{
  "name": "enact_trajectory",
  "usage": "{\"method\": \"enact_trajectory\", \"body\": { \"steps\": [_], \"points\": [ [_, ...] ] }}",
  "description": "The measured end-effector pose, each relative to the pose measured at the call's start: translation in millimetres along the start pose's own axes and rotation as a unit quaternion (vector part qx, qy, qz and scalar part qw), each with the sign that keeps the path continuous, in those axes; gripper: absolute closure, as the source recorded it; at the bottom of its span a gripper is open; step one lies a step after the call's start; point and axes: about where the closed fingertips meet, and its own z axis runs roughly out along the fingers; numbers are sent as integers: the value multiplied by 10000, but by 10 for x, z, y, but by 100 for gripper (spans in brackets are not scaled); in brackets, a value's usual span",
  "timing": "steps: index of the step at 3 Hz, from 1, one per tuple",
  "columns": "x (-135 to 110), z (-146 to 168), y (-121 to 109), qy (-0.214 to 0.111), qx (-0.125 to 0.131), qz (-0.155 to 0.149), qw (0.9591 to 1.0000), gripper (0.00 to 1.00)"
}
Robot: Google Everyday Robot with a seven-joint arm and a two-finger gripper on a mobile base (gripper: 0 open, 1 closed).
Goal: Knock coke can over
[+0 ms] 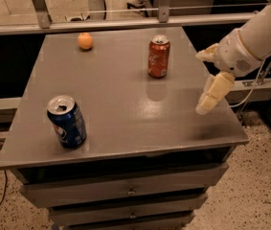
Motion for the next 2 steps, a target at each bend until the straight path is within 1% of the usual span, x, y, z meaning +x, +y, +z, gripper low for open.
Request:
{"method": "enact_trajectory", "body": {
  "steps": [1,2],
  "points": [
    [-118,325,-329,-883,-120,-43,9960,0],
    [-261,601,-601,-1686,-234,-67,9854,0]
  ]
}}
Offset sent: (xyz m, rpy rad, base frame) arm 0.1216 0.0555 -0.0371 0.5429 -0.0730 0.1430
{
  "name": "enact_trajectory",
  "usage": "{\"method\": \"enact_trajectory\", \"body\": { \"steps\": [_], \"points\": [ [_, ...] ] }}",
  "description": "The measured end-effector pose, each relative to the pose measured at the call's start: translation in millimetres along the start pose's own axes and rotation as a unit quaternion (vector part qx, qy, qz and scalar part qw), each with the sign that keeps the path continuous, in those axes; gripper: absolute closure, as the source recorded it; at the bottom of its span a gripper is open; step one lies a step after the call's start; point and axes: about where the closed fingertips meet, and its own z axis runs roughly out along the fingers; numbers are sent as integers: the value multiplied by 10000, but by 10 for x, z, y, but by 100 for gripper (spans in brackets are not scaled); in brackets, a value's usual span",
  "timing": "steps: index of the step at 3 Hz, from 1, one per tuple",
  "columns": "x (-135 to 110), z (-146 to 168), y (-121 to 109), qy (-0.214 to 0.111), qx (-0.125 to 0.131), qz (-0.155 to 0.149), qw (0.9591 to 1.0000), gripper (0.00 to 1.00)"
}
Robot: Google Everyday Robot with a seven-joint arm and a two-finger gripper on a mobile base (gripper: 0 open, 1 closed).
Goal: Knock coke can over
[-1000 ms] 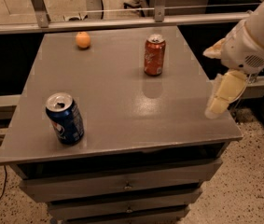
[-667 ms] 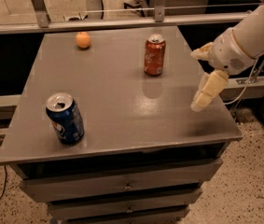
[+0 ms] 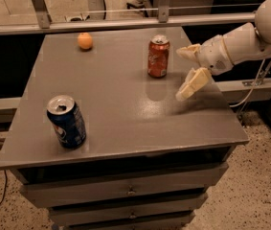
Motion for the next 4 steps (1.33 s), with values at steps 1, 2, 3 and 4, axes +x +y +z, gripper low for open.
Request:
{"method": "enact_trajectory", "body": {
  "steps": [1,2,3,4],
  "points": [
    [-79,253,-189,-693,-181,-26,9974,0],
    [-179,419,-328,-1232,-309,-120,9918,0],
    [-269,440,-367,-1490,-415,-150,9878,0],
    [-323,429,-204,-1765,-747,125,9814,0]
  ]
}}
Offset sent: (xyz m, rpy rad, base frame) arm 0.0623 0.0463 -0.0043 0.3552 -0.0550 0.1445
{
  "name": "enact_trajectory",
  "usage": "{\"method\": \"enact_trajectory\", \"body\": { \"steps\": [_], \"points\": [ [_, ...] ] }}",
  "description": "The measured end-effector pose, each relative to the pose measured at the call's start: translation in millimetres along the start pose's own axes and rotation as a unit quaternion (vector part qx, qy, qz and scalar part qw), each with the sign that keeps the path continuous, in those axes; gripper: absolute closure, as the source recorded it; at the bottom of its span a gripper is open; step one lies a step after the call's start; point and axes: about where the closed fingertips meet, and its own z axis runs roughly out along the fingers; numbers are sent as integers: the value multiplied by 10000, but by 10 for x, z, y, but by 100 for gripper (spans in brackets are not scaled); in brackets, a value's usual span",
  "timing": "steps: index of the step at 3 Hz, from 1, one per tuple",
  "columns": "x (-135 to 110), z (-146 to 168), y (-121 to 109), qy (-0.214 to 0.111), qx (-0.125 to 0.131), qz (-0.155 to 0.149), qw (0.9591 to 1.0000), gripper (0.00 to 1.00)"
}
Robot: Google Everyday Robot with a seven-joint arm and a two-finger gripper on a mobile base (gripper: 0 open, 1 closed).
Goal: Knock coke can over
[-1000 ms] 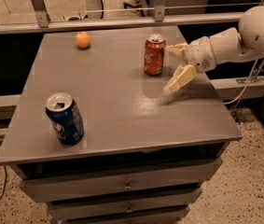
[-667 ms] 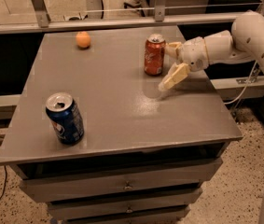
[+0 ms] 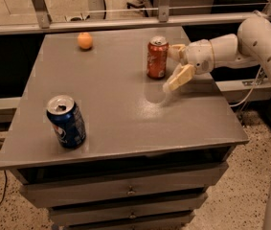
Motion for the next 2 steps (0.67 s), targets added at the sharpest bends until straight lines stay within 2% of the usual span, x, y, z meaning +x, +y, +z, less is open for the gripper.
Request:
{"method": "enact_trajectory", "body": {
  "steps": [1,2],
  "points": [
    [-170,64,294,-341,-422,282,9981,0],
    [-450,104,590,-689,-842,329,9935,0]
  ]
}}
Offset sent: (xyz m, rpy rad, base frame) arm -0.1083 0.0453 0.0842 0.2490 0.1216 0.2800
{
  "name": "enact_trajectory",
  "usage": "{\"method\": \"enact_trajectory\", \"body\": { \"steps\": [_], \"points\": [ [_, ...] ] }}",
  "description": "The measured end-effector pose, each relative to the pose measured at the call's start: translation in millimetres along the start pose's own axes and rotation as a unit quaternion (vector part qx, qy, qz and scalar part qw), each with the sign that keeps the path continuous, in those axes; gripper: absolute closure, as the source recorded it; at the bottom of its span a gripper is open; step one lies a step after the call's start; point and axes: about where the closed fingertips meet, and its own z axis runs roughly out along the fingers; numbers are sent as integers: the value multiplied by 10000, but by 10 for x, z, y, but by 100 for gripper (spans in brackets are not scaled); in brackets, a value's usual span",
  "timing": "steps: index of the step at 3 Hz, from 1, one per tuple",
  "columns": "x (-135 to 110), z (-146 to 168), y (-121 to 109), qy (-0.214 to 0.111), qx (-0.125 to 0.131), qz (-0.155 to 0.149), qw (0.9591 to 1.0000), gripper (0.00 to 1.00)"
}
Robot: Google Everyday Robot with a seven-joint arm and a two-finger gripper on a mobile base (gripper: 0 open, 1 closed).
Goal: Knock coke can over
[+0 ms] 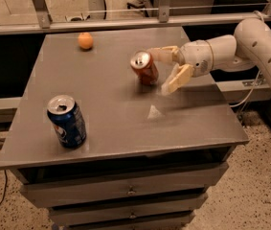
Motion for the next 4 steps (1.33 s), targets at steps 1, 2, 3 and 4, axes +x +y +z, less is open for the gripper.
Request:
{"method": "enact_trajectory", "body": {
  "steps": [1,2,3,4],
  "points": [
    [-338,74,258,-299,-332,-163,9989,0],
    [-553,92,419,-444,-479,-325,9973,0],
    [-581,55,458,-416,-426,-363,9976,0],
    [-541,-70,427,-251,-237,-385,9987,0]
  ]
}}
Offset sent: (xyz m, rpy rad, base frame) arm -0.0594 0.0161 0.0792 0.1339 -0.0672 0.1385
